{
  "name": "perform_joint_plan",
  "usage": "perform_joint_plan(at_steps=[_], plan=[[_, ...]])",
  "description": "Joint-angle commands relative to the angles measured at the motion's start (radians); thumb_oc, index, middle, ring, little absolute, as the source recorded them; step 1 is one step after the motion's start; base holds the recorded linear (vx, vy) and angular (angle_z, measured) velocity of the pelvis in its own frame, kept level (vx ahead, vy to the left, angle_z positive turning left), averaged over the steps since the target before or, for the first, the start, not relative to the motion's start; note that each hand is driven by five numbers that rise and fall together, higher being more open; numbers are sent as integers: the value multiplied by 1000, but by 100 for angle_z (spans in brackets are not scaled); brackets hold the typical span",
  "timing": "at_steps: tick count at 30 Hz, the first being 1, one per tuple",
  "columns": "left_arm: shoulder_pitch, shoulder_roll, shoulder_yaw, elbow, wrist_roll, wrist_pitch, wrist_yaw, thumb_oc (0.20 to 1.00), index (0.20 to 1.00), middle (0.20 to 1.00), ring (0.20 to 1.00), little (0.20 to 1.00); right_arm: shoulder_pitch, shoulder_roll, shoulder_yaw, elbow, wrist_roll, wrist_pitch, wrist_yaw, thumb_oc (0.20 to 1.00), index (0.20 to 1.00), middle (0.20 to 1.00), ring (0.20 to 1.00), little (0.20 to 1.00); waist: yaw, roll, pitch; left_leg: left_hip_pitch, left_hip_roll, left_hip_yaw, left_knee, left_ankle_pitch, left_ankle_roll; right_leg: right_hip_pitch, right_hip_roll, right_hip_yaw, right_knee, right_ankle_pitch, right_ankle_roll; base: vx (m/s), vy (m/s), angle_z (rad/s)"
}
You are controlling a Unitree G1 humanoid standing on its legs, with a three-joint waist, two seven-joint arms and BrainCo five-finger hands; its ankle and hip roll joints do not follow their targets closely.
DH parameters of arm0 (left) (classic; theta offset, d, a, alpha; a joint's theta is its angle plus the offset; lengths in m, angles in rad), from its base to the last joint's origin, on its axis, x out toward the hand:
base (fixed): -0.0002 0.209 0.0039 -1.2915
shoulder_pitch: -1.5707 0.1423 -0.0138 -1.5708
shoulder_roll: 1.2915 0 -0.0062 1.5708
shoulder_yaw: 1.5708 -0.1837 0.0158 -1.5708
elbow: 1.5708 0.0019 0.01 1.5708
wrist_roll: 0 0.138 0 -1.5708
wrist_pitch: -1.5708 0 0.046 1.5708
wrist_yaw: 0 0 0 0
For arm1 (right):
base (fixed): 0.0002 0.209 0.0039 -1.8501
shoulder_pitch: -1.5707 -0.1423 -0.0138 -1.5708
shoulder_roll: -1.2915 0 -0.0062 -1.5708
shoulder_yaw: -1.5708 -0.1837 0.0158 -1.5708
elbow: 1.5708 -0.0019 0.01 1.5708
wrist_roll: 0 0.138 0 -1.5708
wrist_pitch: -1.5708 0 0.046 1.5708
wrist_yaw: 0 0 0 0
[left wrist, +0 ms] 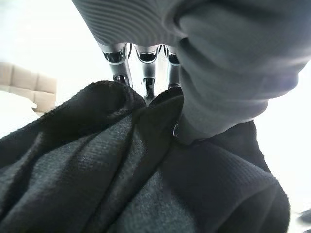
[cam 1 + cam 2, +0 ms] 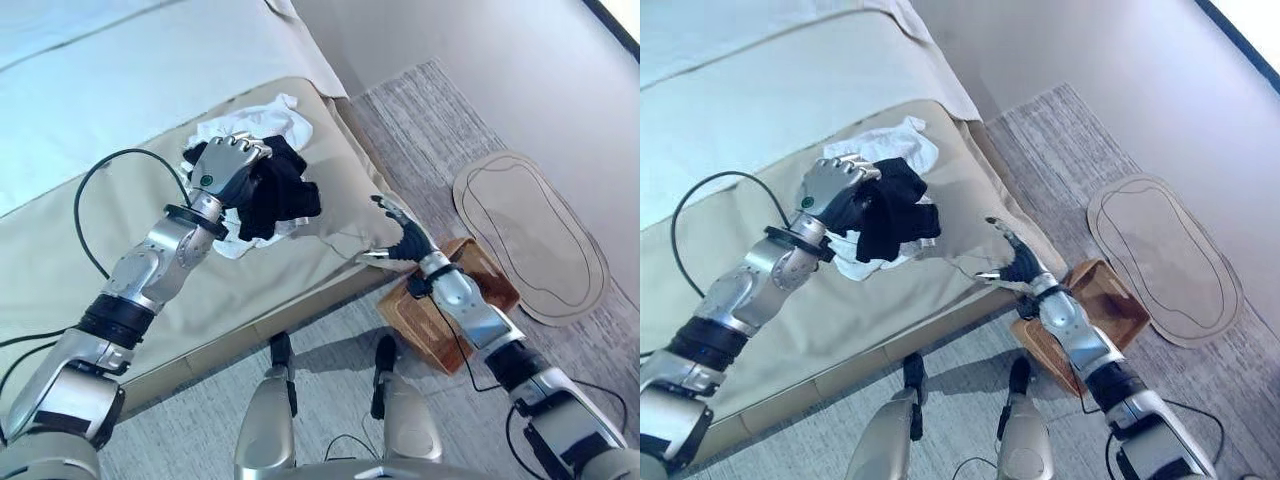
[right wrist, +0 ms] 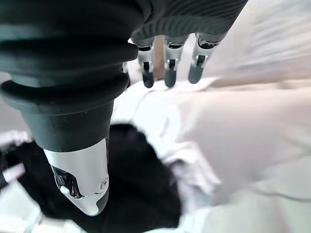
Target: Pick up clothes into the bucket
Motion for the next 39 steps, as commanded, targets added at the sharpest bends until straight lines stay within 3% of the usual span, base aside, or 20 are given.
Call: perform_joint_plan(at_steps=[1, 9, 15, 28, 29, 30, 31, 39], plan=[[32, -59, 65, -95, -211, -96, -37, 200, 200, 200, 200, 200, -43, 31, 60, -2, -101, -24, 8, 1000, 1000, 1000, 1000, 1000, 14, -4, -128, 5, 31, -35, -32, 8, -48, 29, -44, 0, -44, 55, 53, 83, -31, 14], [77, -172, 61, -239, -547, -126, -120, 200, 200, 200, 200, 200, -47, 96, 111, -33, -89, -20, 43, 1000, 1000, 1000, 1000, 1000, 30, 4, -179, 89, 32, -33, -76, 11, -46, 109, -36, -25, -68, 47, 51, 60, -23, 5], [129, -228, 29, -281, -642, -111, -144, 200, 200, 200, 200, 200, 7, 182, 86, -43, 41, -10, 17, 1000, 1000, 1000, 1000, 1000, 29, 7, -199, 124, 31, -26, -80, -1, -42, 147, -31, -32, -85, 42, 51, 56, -5, 1], [120, -323, -103, -303, -779, -74, -177, 200, 200, 200, 200, 200, 17, 255, 134, -54, 251, 15, 48, 1000, 1000, 1000, 1000, 1000, 26, -4, -208, 140, 27, -23, -62, -23, -29, 169, -33, -24, -84, 35, 47, 5, 0, 0], [119, -323, -103, -303, -779, -74, -177, 200, 200, 200, 200, 200, 17, 255, 134, -54, 251, 15, 48, 787, 787, 787, 787, 787, 26, -4, -208, 140, 27, -23, -62, -23, -29, 170, -33, -24, -84, 35, 47, 0, 0, 0], [102, -331, -118, -308, -794, -73, -183, 200, 200, 200, 200, 200, 11, 260, 145, -42, 278, 17, 57, 244, 244, 244, 244, 244, 27, -4, -211, 143, 26, -21, -61, -25, -28, 172, -34, -26, -83, 34, 48, 0, 0, 0], [93, -334, -124, -310, -799, -73, -186, 200, 200, 200, 200, 200, 9, 264, 152, -33, 290, 19, 66, 200, 200, 200, 200, 200, 27, -5, -213, 144, 26, -20, -61, -25, -27, 174, -34, -27, -83, 34, 48, 0, 0, 0], [46, -328, -122, -344, -825, -77, -189, 200, 200, 200, 200, 200, 25, 256, 156, 16, 312, 32, 77, 200, 200, 200, 200, 200, 27, -8, -226, 158, 21, -17, -63, -34, -25, 186, -38, -28, -84, 33, 52, 0, 0, 0]])
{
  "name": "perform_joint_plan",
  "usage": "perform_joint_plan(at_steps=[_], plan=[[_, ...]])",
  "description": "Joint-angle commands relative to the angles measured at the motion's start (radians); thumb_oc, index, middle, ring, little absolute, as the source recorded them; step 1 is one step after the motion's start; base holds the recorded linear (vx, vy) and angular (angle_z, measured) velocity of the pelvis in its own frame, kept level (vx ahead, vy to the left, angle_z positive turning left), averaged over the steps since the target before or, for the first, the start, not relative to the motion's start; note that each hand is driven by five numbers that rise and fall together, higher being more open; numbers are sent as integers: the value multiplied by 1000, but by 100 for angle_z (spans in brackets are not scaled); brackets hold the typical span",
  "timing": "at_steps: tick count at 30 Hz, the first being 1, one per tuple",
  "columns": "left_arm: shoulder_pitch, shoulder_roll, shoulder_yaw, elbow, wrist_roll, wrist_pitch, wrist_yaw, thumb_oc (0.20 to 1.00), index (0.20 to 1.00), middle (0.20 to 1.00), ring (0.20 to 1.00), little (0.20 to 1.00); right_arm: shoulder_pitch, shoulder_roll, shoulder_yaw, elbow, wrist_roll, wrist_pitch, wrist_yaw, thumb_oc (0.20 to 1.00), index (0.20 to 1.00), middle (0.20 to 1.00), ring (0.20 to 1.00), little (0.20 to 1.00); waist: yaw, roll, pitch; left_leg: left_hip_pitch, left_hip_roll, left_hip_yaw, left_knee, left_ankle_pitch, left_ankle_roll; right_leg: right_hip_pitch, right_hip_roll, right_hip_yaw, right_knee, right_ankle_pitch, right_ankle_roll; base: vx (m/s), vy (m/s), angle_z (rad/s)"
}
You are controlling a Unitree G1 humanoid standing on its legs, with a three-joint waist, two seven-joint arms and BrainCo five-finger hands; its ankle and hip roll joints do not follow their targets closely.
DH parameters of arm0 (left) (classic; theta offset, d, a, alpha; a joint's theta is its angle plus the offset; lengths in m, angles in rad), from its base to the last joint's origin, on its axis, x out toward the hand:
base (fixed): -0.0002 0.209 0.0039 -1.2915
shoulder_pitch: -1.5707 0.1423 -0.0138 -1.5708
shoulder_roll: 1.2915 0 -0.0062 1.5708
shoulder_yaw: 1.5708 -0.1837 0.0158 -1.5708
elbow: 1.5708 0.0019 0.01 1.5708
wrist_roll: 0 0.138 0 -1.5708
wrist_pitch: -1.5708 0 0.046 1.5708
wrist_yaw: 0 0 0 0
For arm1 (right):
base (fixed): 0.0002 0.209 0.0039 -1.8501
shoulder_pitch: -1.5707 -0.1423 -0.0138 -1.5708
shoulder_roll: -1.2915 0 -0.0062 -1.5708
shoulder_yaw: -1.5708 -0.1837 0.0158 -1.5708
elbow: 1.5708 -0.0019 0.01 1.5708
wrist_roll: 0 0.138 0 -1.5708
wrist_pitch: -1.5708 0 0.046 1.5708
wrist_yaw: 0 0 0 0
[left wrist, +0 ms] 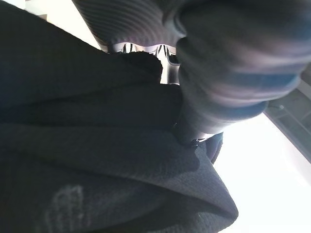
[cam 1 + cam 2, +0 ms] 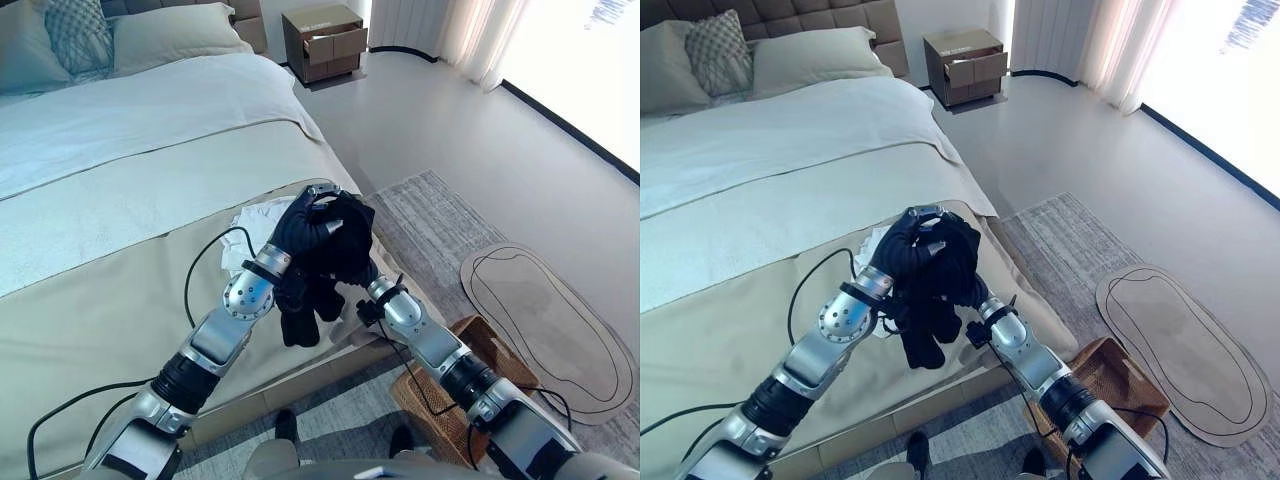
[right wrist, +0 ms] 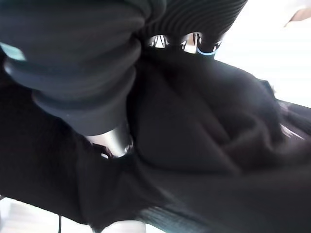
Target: Pick up clothes into the bucket
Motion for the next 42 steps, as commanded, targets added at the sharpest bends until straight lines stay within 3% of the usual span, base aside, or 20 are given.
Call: perform_joint_plan(at_steps=[1, 13, 14, 15, 26, 36, 41, 42], plan=[[-140, -38, -17, -129, -71, -79, -7, 200, 200, 200, 200, 200, -18, 61, 20, 7, 31, -10, 21, 200, 200, 200, 200, 200, 6, -30, -42, -11, 26, -1, 31, -45, -9, -10, -54, 11, 42, 7, 47, 0, 0, 0], [-98, -29, 51, -104, -46, -90, 1, 200, 200, 200, 200, 200, 198, -41, -157, -52, 114, -29, 27, 200, 200, 200, 200, 200, -31, -37, -54, 17, 25, 28, 18, -50, -5, -9, -61, 22, 40, 16, 59, -1, 11, -6], [-86, -33, 54, -84, -43, -90, 6, 896, 896, 896, 896, 896, 214, -45, -178, -58, 124, -33, 21, 200, 200, 200, 200, 200, -35, -37, -55, 21, 25, 31, 16, -51, -4, -8, -62, 25, 40, 17, 60, -6, 13, -11], [-86, -34, 53, -83, -42, -91, 6, 1000, 1000, 1000, 1000, 1000, 215, -46, -178, -60, 125, -33, 22, 200, 200, 200, 200, 200, -34, -37, -55, 21, 25, 32, 16, -51, -4, -8, -62, 26, 40, 17, 60, 9, 15, -11], [103, -40, 151, 121, 46, -85, 60, 1000, 1000, 1000, 1000, 1000, 353, -57, -363, -108, 176, -83, -38, 200, 200, 200, 200, 200, -69, -44, -66, 41, 20, 62, 26, -66, 6, -10, -70, 54, 46, 22, 62, 6, 11, -9], [287, -46, 246, 231, 12, -104, 29, 1000, 1000, 1000, 1000, 1000, 441, -53, -568, -142, 185, -128, -113, 200, 200, 200, 200, 200, -77, -53, -54, 20, -2, 58, 94, -105, 19, 0, -96, 60, 65, 19, 71, 2, 32, -1], [324, -53, 266, 235, -32, -125, 7, 1000, 1000, 1000, 1000, 1000, 451, -48, -608, -149, 165, -131, -134, 200, 200, 200, 200, 200, -79, -59, -46, 13, -37, 80, 121, -137, 49, -28, -133, 94, 95, 28, 88, -16, 114, -6], [317, -53, 276, 224, -42, -130, 8, 1000, 1000, 1000, 1000, 1000, 441, -47, -613, -152, 159, -128, -138, 200, 200, 200, 200, 200, -78, -61, -34, 15, -49, 95, 129, -149, 69, -67, -145, 114, 155, 24, 94, -64, 104, -25]])
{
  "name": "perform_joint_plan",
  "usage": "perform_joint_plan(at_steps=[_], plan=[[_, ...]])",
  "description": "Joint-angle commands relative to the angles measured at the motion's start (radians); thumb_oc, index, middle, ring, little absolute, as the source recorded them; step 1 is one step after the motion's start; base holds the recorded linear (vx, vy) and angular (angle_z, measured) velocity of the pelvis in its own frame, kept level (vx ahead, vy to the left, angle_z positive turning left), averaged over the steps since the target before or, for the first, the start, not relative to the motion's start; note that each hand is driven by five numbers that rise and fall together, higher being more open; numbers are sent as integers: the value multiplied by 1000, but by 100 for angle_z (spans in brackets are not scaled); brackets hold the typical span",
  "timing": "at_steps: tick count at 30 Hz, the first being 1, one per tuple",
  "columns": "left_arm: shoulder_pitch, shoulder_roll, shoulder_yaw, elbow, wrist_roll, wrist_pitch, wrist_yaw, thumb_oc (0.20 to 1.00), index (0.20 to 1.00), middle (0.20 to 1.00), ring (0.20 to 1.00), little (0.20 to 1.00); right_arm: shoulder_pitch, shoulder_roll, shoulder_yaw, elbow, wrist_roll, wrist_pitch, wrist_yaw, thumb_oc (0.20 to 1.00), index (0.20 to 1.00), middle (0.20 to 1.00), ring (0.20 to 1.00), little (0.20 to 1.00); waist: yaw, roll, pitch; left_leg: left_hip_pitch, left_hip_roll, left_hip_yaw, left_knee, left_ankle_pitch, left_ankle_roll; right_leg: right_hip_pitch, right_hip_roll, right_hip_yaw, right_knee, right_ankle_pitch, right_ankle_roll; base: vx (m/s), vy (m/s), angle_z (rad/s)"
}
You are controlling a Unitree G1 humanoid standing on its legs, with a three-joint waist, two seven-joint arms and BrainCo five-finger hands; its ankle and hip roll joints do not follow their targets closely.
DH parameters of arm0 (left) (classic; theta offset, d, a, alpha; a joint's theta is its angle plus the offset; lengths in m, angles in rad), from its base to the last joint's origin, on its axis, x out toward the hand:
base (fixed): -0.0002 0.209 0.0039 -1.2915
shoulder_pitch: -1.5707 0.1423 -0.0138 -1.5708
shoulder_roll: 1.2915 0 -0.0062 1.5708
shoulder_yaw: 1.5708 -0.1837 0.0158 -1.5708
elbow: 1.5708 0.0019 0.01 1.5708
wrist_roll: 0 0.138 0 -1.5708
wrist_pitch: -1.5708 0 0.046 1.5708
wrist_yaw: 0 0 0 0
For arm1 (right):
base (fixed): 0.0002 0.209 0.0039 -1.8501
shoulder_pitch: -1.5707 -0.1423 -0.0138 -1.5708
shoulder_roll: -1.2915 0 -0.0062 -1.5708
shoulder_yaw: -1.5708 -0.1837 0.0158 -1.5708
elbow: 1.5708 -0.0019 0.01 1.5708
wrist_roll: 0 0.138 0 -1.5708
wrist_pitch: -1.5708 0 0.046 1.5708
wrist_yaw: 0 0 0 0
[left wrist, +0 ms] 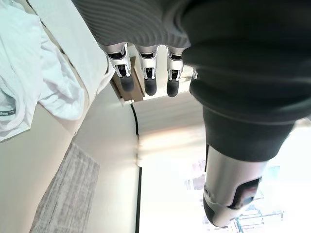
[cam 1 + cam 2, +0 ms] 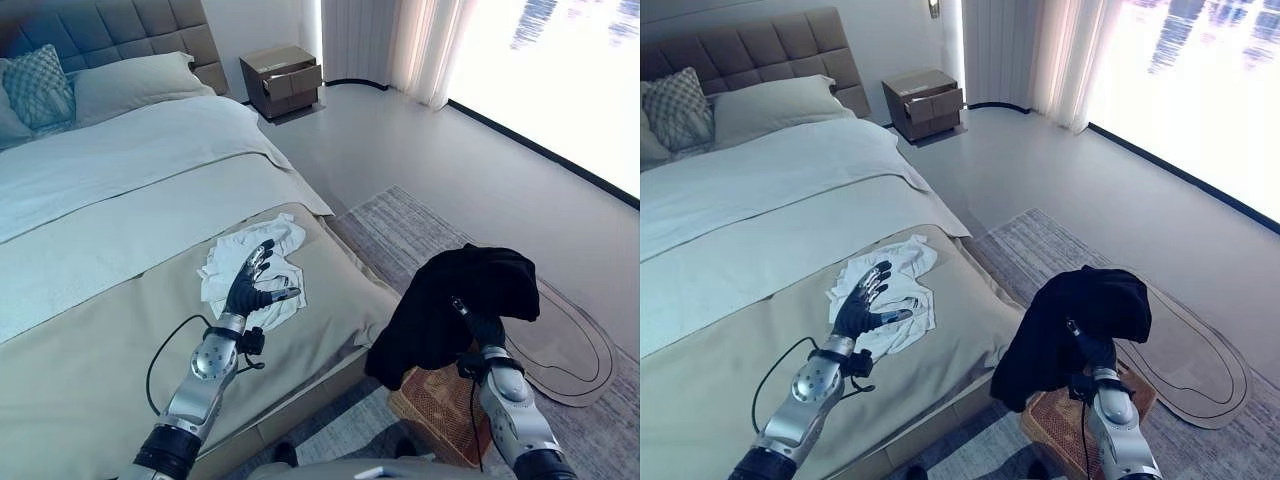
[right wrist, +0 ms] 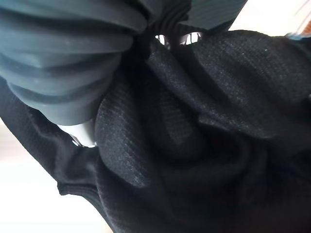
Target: Pick up clothes into the bucket
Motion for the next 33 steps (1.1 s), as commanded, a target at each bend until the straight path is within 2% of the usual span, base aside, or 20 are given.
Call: perform_joint_plan(at_steps=[1, 2, 3, 5, 6, 8, 9, 10, 11, 13, 15, 19, 22, 23, 24, 27, 33], plan=[[-52, 24, 76, -15, -39, -91, -1, 1000, 1000, 1000, 1000, 1000, -70, 17, -58, -105, -12, -98, -15, 200, 200, 200, 200, 200, -1, -70, 22, -74, -33, 4, 192, -152, 72, -83, -116, 24, 182, 16, 82, -65, 102, -36], [-53, 24, 77, -14, -39, -91, -1, 1000, 1000, 1000, 1000, 1000, -71, 17, -58, -105, -12, -98, -15, 200, 200, 200, 200, 200, 1, -71, 23, -74, -34, 7, 193, -153, 73, -88, -116, 29, 188, 13, 82, -84, 76, -45], [-68, 28, 82, -16, -33, -99, 11, 1000, 1000, 1000, 1000, 1000, -93, 14, -52, -105, -21, -98, -23, 200, 200, 200, 200, 200, 2, -68, 52, -67, -35, 27, 202, -164, 81, -131, -135, 24, 247, 29, 87, -62, 43, -50], [-74, 27, 81, -15, -28, -100, 17, 1000, 1000, 1000, 1000, 1000, -101, 16, -46, -105, -22, -96, -24, 200, 200, 200, 200, 200, 3, -70, 62, -58, -37, 37, 201, -168, 80, -135, -149, 25, 249, 45, 90, -54, -15, -59], [-76, 30, 84, -25, -32, -105, 26, 1000, 1000, 1000, 1000, 1000, -122, 8, -42, -100, -19, -92, -32, 200, 200, 200, 200, 200, 0, -71, 82, -48, -28, 59, 199, -167, 71, -151, -174, 12, 222, 99, 95, -79, -131, -55], [-82, 35, 89, -33, -45, -109, 31, 1000, 1000, 1000, 1000, 1000, -144, -1, -41, -102, -18, -86, -42, 200, 200, 200, 200, 200, 0, -70, 104, -64, -3, 77, 230, -174, 59, -171, -196, -33, 187, 132, 93, -94, -181, -48], [-86, 37, 88, -29, -45, -108, 33, 1000, 1000, 1000, 1000, 1000, -146, -4, -39, -102, -20, -84, -45, 200, 200, 200, 200, 200, 1, -75, 106, -74, 5, 84, 248, -179, 52, -162, -201, -54, 160, 127, 92, -42, -113, -52], [-86, 38, 88, -29, -45, -108, 33, 1000, 1000, 1000, 1000, 1000, -146, -3, -39, -102, -20, -84, -46, 200, 200, 200, 200, 200, -1, -75, 106, -77, 6, 82, 253, -181, 52, -159, -200, -58, 156, 129, 92, -96, -183, -40], [-93, 40, 79, -10, -37, -112, 46, 1000, 1000, 1000, 1000, 1000, -163, -11, -29, -86, -32, -82, -62, 200, 200, 200, 200, 200, -10, -84, 124, -115, 27, 87, 286, -177, 33, -152, -181, -63, 110, 124, 88, -110, -188, -19], [-96, 41, 81, -9, -31, -113, 55, 1000, 1000, 1000, 1000, 1000, -173, -13, -29, -83, -33, -82, -70, 200, 200, 200, 200, 200, -13, -80, 132, -138, 42, 81, 306, -174, 26, -162, -171, -61, 111, 117, 82, -101, -180, -5], [-104, 25, 82, 11, -59, -125, 82, 1000, 1000, 1000, 1000, 1000, -217, -35, -18, -71, -63, -89, -107, 200, 200, 200, 200, 200, -38, -51, 185, -193, 85, 63, 325, -151, 6, -227, -144, -43, 147, 99, 63, -149, -201, -10], [-127, 20, 77, 26, -60, -137, 99, 1000, 1000, 1000, 1000, 1000, -259, -53, -11, -45, -89, -92, -139, 200, 200, 200, 200, 200, -50, -28, 212, -233, 98, 59, 330, -141, -3, -282, -136, -28, 167, 96, 59, -120, -79, -13], [-157, 15, 80, 44, -69, -157, 146, 1000, 1000, 1000, 1000, 1000, -348, -88, -6, -6, -113, -98, -194, 200, 200, 200, 200, 200, -60, 3, 247, -300, 106, 77, 340, -130, -8, -397, -127, 16, 201, 94, 57, -120, -61, -9], [-159, 14, 81, 46, -68, -157, 147, 1000, 1000, 1000, 1000, 1000, -352, -89, -5, -3, -113, -99, -195, 200, 200, 200, 200, 200, -58, 3, 244, -305, 107, 80, 342, -131, -8, -407, -126, 21, 206, 93, 56, -116, -30, -25], [-165, 12, 84, 44, -77, -167, 164, 1000, 1000, 1000, 1000, 1000, -393, -105, -3, 17, -106, -102, -213, 200, 200, 200, 200, 200, -59, 17, 265, -334, 114, 96, 357, -140, -9, -460, -120, 44, 228, 88, 59, -71, -19, -28], [-179, 12, 83, 38, -76, -174, 182, 1000, 1000, 1000, 1000, 1000, -454, -139, -2, 39, -99, -105, -235, 200, 200, 200, 200, 200, -58, 30, 291, -387, 119, 111, 373, -138, -8, -542, -120, 71, 260, 91, 62, -65, -33, -25], [-203, 30, 81, -10, -71, -185, 202, 1000, 1000, 1000, 1000, 1000, -555, -184, -34, 64, -26, -134, -277, 200, 200, 200, 200, 200, -61, 64, 323, -523, 137, 106, 432, -147, -17, -679, -115, 100, 323, 76, 58, -47, -45, -6]])
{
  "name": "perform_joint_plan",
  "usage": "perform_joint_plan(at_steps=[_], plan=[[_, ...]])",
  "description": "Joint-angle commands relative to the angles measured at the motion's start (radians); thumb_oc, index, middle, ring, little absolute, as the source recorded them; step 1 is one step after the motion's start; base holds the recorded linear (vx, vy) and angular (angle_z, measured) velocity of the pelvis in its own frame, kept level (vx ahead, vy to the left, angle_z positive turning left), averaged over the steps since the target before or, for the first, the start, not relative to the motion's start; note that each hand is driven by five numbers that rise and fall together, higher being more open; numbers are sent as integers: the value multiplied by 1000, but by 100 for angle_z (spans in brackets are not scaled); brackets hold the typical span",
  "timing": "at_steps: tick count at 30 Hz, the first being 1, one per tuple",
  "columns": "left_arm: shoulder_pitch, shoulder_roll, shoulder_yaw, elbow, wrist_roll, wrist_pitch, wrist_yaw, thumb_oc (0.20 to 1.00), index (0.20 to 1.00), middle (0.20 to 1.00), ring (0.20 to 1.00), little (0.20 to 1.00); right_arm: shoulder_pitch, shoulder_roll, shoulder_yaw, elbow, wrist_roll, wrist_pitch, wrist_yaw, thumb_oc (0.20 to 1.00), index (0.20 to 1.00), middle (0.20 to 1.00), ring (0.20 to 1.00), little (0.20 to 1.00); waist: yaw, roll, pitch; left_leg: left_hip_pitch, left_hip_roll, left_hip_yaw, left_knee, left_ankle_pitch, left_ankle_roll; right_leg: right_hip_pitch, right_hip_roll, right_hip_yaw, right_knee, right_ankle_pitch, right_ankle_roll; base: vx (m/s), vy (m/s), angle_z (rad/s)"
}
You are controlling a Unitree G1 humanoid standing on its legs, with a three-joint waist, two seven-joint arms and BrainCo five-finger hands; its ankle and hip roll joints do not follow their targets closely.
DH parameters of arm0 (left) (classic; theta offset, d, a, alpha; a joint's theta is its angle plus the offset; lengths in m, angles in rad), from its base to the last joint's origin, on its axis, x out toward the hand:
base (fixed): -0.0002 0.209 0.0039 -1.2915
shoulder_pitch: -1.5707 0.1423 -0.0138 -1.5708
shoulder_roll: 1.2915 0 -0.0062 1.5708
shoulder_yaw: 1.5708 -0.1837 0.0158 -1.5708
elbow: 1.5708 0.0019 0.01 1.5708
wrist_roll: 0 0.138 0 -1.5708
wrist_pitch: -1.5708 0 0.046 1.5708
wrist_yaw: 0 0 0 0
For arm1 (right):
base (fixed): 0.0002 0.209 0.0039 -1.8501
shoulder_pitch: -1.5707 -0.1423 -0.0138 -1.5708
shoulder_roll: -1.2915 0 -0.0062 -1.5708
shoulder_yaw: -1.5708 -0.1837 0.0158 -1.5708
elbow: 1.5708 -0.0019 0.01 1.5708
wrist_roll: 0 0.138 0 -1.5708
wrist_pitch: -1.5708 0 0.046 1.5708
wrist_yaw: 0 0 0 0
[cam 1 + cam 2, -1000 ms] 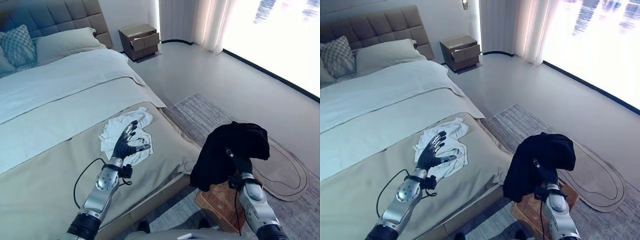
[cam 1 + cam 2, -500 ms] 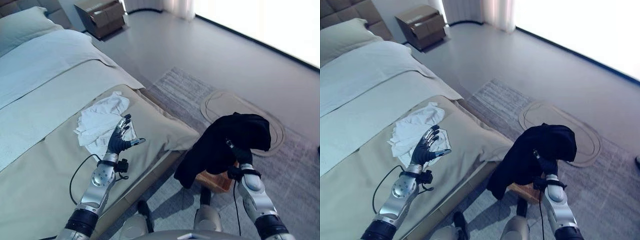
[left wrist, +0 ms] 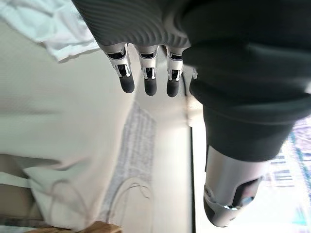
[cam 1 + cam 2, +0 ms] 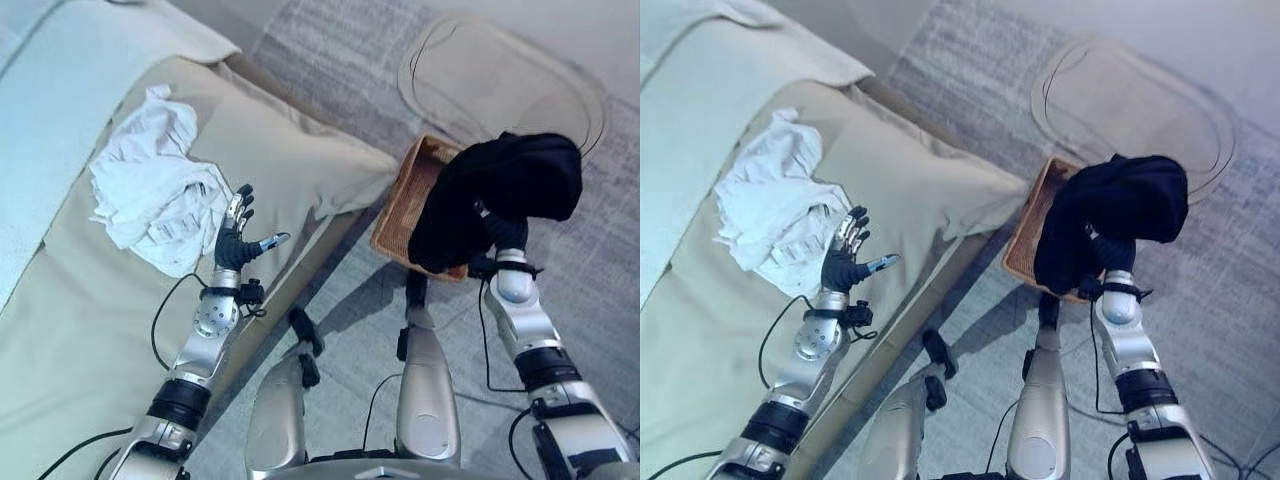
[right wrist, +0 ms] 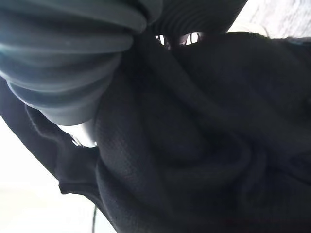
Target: Pick up clothes into the bucket
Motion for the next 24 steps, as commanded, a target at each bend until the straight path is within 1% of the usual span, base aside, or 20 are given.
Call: perform_joint_plan(at_steps=[1, 2, 4, 6, 7, 8, 11, 17, 24], plan=[[39, 43, 47, -94, -25, -78, 34, 1000, 1000, 1000, 1000, 1000, -74, -55, -41, -54, 13, -110, -64, 200, 200, 200, 200, 200, -1, -15, -69, -106, 67, -107, 167, -99, -30, -84, -39, 67, 47, 4, 73, 0, 0, 0], [39, 43, 48, -94, -25, -78, 34, 1000, 1000, 1000, 1000, 1000, -74, -55, -41, -53, 13, -110, -64, 200, 200, 200, 200, 200, -1, -15, -70, -108, 68, -107, 168, -100, -30, -86, -39, 67, 48, 4, 73, -27, -50, -4], [40, 52, 47, -122, -23, -77, 39, 1000, 1000, 1000, 1000, 1000, -132, -92, -67, -35, 30, -116, -96, 200, 200, 200, 200, 200, 1, -2, -56, -163, 72, -115, 187, -100, -32, -146, -34, 78, 78, -3, 66, -25, -38, -5], [40, 58, 42, -130, -19, -77, 40, 1000, 1000, 1000, 1000, 1000, -166, -111, -69, -9, 41, -121, -106, 200, 200, 200, 200, 200, 5, 5, -55, -189, 75, -117, 200, -101, -32, -175, -31, 81, 95, -7, 64, -9, -9, -2], [45, 65, 37, -151, -18, -74, 39, 1000, 1000, 1000, 1000, 1000, -204, -139, -62, 4, 40, -117, -119, 200, 200, 200, 200, 200, 7, 10, -52, -216, 81, -116, 213, -104, -33, -209, -25, 91, 109, -12, 62, 81, 11, 0], [44, 68, 33, -156, -18, -74, 40, 1000, 1000, 1000, 1000, 1000, -219, -151, -60, 7, 35, -115, -126, 200, 200, 200, 200, 200, 12, 15, -53, -215, 83, -124, 217, -132, -41, -215, -20, 96, 123, -39, 69, 73, 7, 0], [31, 72, 19, -171, -27, -76, 44, 1000, 1000, 1000, 1000, 1000, -279, -188, -38, 56, 41, -109, -139, 200, 200, 200, 200, 200, 16, 22, -47, -262, 87, -127, 238, -138, -43, -268, -17, 110, 151, -47, 66, 26, 3, 1], [4, 70, 14, -195, -33, -81, 71, 1000, 1000, 1000, 1000, 1000, -364, -206, 29, 162, 32, -85, -148, 200, 200, 200, 200, 200, 18, 32, -24, -354, 100, -139, 332, -172, -41, -356, -7, 131, 241, -80, 49, -3, -18, -4], [-21, 83, 6, -213, -34, -92, 87, 1000, 1000, 1000, 1000, 1000, -440, -219, 115, 311, -6, -40, -125, 200, 200, 200, 200, 200, 25, 42, -21, -425, 96, -148, 398, -192, -41, -429, -4, 149, 315, -106, 33, 0, -5, 1]])
